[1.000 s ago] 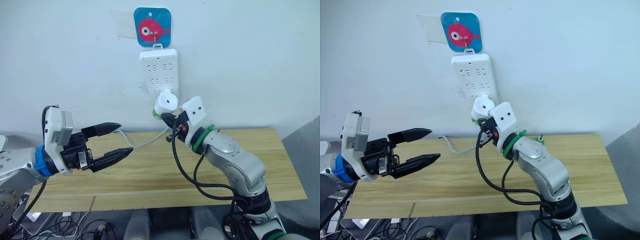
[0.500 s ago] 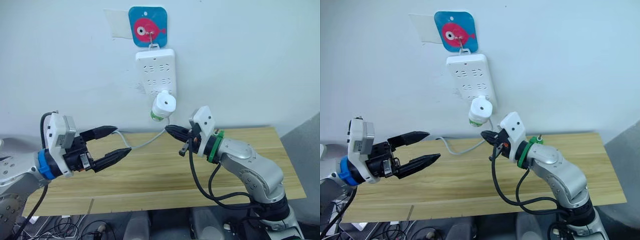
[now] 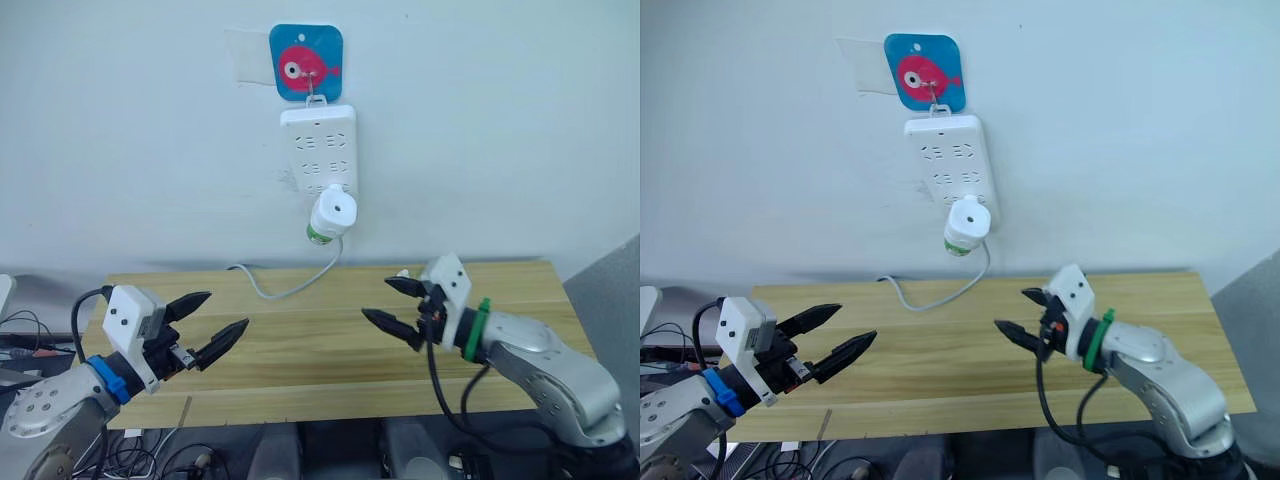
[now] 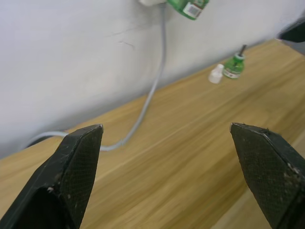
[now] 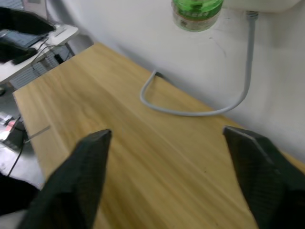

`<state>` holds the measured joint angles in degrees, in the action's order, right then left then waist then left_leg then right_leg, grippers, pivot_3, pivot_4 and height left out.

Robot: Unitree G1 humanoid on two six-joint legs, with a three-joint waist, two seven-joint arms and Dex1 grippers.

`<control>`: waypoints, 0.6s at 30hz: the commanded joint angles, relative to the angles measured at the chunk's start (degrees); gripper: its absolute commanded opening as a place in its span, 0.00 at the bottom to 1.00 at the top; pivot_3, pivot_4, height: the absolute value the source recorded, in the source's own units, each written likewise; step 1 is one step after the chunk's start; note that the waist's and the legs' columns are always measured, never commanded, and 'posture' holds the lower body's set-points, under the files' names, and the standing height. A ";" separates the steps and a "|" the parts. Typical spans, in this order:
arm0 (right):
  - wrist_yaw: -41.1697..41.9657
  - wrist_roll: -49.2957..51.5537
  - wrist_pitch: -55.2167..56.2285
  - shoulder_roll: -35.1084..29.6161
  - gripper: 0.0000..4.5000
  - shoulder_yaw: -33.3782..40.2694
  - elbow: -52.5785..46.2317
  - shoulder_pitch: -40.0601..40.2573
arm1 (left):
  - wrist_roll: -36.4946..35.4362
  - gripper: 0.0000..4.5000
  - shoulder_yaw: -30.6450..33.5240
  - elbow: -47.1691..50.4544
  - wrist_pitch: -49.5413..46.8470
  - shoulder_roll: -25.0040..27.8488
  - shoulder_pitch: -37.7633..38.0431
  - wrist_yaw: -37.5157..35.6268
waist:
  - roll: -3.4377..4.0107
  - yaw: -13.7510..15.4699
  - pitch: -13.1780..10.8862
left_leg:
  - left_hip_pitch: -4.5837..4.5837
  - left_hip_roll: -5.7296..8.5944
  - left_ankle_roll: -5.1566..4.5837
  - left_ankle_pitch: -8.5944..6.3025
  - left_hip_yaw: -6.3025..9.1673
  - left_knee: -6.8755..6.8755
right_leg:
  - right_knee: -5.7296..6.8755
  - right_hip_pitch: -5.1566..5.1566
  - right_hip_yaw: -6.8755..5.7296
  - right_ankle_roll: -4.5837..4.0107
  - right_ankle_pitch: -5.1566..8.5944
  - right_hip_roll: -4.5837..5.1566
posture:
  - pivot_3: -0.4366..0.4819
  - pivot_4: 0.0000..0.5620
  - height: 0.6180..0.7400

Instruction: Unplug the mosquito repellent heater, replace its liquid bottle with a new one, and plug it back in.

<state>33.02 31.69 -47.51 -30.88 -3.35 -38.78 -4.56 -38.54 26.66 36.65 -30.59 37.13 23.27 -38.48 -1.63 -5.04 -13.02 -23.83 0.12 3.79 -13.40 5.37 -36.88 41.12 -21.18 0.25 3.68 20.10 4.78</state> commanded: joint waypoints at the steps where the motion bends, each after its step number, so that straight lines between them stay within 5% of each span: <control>1: 4.28 4.51 0.10 -3.70 0.99 3.96 -4.65 3.85 | 2.34 1.00 0.67 1.94 2.57 -1.91 2.94 1.14 | -0.02 0.07 0.27 | 0.01 0.00 0.00 0.00 -0.02 -0.01 | 0.00 0.01 0.02 0.02 -0.01 0.00 | 0.34 0.25 1.00; 18: 11.93 8.87 4.34 -12.43 0.99 8.09 -5.98 16.96 | 12.00 1.00 -2.18 -1.50 9.94 -6.95 10.82 1.61 | -0.31 0.27 1.79 | 0.20 -0.01 -0.02 -0.01 -0.03 -0.03 | -0.14 0.32 -0.01 0.09 -0.08 -0.04 | 0.33 0.26 1.00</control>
<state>44.03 39.52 -44.33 -42.75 3.37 -42.70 12.16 -27.14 24.47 35.08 -22.42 30.47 33.49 -36.66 -1.94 -4.77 -11.23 -23.53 0.11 3.78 -13.42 5.33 -36.89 40.93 -20.75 0.24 3.77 20.02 4.74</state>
